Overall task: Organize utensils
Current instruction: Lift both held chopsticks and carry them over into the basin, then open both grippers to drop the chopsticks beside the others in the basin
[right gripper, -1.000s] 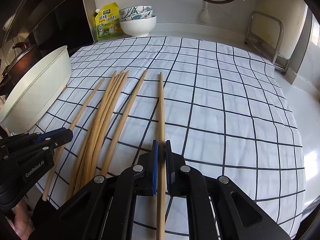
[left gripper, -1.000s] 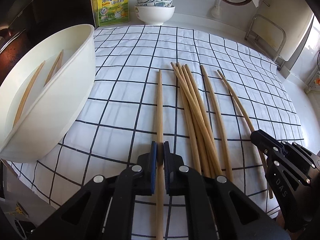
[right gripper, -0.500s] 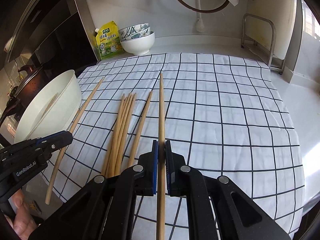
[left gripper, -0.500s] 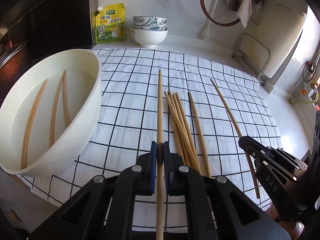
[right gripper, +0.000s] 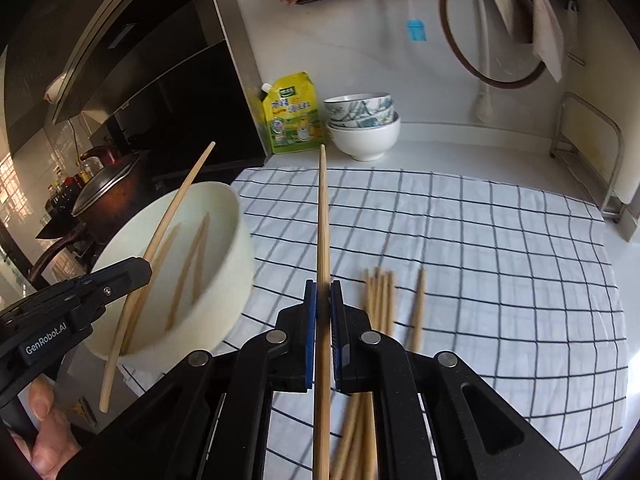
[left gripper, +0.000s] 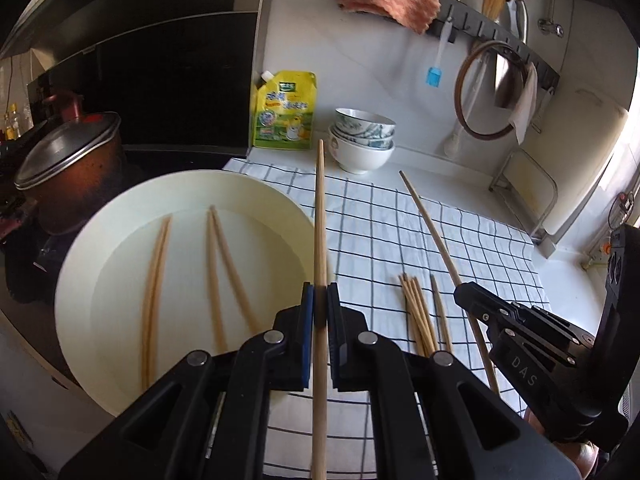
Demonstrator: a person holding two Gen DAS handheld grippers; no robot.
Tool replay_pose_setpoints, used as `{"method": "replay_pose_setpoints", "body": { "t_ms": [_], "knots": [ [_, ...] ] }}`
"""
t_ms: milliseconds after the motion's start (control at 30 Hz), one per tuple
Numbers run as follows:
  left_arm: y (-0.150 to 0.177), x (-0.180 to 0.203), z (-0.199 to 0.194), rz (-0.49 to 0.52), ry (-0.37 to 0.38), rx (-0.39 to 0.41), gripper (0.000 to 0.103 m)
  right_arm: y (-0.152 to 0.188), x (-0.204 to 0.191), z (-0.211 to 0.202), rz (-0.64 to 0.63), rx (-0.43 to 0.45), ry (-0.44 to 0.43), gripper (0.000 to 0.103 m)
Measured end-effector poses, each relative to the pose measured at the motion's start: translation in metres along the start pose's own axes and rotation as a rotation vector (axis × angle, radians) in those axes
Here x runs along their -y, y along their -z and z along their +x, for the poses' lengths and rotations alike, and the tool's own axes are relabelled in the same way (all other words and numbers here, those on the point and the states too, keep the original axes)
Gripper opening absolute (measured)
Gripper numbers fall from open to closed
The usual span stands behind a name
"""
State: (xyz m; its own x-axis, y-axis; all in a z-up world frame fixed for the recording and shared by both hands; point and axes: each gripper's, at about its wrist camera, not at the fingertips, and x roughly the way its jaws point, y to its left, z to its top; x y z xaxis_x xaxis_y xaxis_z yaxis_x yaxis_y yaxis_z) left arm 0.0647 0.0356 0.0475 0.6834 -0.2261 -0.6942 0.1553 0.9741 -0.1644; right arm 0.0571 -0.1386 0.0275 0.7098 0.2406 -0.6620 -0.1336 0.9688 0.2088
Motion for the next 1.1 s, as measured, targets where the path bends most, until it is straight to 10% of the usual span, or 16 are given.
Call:
{"method": "replay_pose_setpoints", "body": {
  "t_ms": [433, 1100],
  "knots": [
    [-0.008, -0.106, 0.031, -0.133, -0.091, -0.053, 0.007, -0.03, -0.108, 0.08, -0.12, -0.117, -0.122, 0.007],
    [-0.001, -0.14, 0.069, -0.169, -0.101, -0.145, 0.013, -0.012, -0.124, 0.135, -0.116, -0.261, -0.09, 0.007]
  ]
}}
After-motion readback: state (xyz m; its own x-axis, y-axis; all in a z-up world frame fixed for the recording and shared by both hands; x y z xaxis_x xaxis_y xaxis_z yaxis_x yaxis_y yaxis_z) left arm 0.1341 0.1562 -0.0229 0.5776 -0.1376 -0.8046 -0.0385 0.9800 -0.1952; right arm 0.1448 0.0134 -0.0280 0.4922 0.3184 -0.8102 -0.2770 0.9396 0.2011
